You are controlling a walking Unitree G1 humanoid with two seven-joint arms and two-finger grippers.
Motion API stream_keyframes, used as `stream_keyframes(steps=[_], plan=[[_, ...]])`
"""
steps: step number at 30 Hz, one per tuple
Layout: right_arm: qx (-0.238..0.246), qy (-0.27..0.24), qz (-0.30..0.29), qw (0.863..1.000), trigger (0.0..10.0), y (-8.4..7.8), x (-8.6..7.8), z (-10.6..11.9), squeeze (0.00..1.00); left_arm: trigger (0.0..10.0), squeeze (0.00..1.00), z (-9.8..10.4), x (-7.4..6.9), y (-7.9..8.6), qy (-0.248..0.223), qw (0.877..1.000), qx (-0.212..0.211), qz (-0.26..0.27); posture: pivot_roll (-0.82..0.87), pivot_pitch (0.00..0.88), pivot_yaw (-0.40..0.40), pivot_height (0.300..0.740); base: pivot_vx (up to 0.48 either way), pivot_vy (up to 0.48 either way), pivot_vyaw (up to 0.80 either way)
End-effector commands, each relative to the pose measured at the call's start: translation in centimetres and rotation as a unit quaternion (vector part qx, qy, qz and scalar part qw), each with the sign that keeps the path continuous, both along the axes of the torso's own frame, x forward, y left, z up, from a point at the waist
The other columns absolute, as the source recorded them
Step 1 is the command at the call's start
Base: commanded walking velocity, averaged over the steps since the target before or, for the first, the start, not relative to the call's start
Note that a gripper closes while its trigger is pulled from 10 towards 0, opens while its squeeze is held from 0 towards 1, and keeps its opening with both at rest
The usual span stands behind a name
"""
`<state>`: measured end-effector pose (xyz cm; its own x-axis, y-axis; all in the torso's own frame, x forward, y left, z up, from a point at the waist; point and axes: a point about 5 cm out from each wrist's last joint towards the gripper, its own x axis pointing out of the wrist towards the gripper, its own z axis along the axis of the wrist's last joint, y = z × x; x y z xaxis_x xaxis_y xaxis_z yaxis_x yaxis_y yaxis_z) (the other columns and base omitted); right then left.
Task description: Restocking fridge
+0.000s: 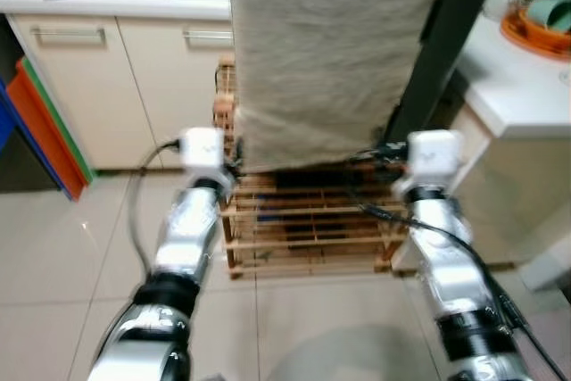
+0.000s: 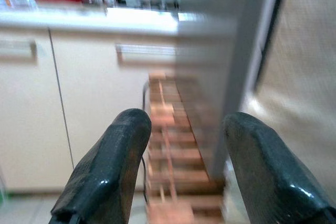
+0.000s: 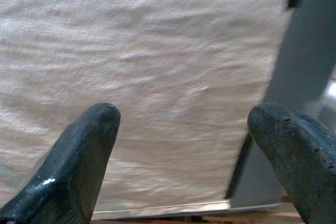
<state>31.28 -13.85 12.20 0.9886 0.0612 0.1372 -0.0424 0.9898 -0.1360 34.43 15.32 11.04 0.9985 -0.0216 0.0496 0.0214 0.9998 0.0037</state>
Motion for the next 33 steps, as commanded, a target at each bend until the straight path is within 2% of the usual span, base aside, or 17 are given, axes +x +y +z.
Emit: stream_keyframes(steps=[1, 5, 7, 11, 13, 14, 16, 17, 22, 25, 33], plan=[[0.0, 0.014, -0.017, 1.0, 10.0, -1.2, -0.1, -0.6, 0.0, 10.0, 0.0, 0.6, 0.1, -1.3, -0.014, 1.0, 0.008, -0.018, -0.05, 0.0, -0.039, 0.74, 0.386, 0.285, 0.0], [0.011, 0.028, -0.008, 0.999, 10.0, -0.6, -0.5, -1.5, 0.0, 10.0, 0.0, 1.2, 1.1, -1.4, 0.001, 0.998, 0.05, -0.043, -0.05, 0.0, -0.02, 0.74, 0.286, 0.217, 0.0], [0.019, 0.032, -0.013, 0.999, 10.0, -0.5, -0.5, -1.7, 0.0, 10.0, 0.0, 1.4, 1.3, -1.0, 0.001, 0.999, 0.032, -0.036, -0.05, 0.0, -0.012, 0.74, 0.0, 0.0, 0.0], [0.028, 0.031, -0.019, 0.999, 10.0, -0.4, -0.5, -1.9, 0.0, 10.0, 0.0, 1.2, 1.4, -0.1, 0.017, 0.999, 0.027, -0.02, -0.05, 0.0, -0.002, 0.74, 0.0, 0.0, 0.0], [0.039, 0.026, -0.011, 0.999, 10.0, 0.2, -0.1, -1.6, 0.0, 10.0, 0.0, 1.0, 1.3, 0.1, 0.021, 0.999, 0.019, -0.016, -0.06, 0.0, 0.003, 0.74, 0.0, 0.0, 0.0], [0.053, 0.017, 0.002, 0.998, 10.0, 1.2, 0.5, -0.9, 0.0, 10.0, 0.0, 0.7, 1.1, 0.0, 0.023, 0.999, 0.019, -0.016, -0.06, 0.0, 0.005, 0.74, 0.0, 0.0, 0.0], [0.062, 0.012, 0.008, 0.998, 10.0, 1.8, 1.0, -0.4, 0.0, 10.0, 0.0, 0.6, 1.0, -0.2, 0.023, 0.999, 0.024, -0.021, -0.06, 0.0, 0.005, 0.74, 0.0, 0.0, 0.0], [0.065, 0.002, 0.016, 0.998, 10.0, 2.6, 1.8, 0.6, 0.0, 10.0, 0.0, 0.3, 0.8, -0.7, 0.023, 0.999, 0.032, -0.032, -0.06, 0.0, 0.003, 0.74, 0.0, 0.0, 0.0], [0.053, -0.02, 0.027, 0.998, 10.0, 3.6, 3.2, 2.0, 0.0, 10.0, 0.0, 0.1, 0.6, -1.2, 0.025, 0.998, 0.029, -0.042, -0.05, 0.0, -0.001, 0.74, 0.0, 0.0, 0.0], [0.031, -0.038, 0.036, 0.998, 10.0, 4.6, 4.5, 3.1, 0.0, 10.0, 0.0, -0.4, 0.3, -1.0, 0.035, 0.998, 0.031, -0.04, -0.03, 0.0, -0.001, 0.74, 0.0, 0.0, 0.0], [0.008, -0.028, 0.027, 0.999, 10.0, 4.3, 6.2, 3.5, 0.0, 10.0, 0.0, -0.4, 0.2, -0.4, 0.034, 0.998, 0.039, -0.048, -0.01, 0.0, -0.007, 0.74, 0.0, 0.0, 0.0]])
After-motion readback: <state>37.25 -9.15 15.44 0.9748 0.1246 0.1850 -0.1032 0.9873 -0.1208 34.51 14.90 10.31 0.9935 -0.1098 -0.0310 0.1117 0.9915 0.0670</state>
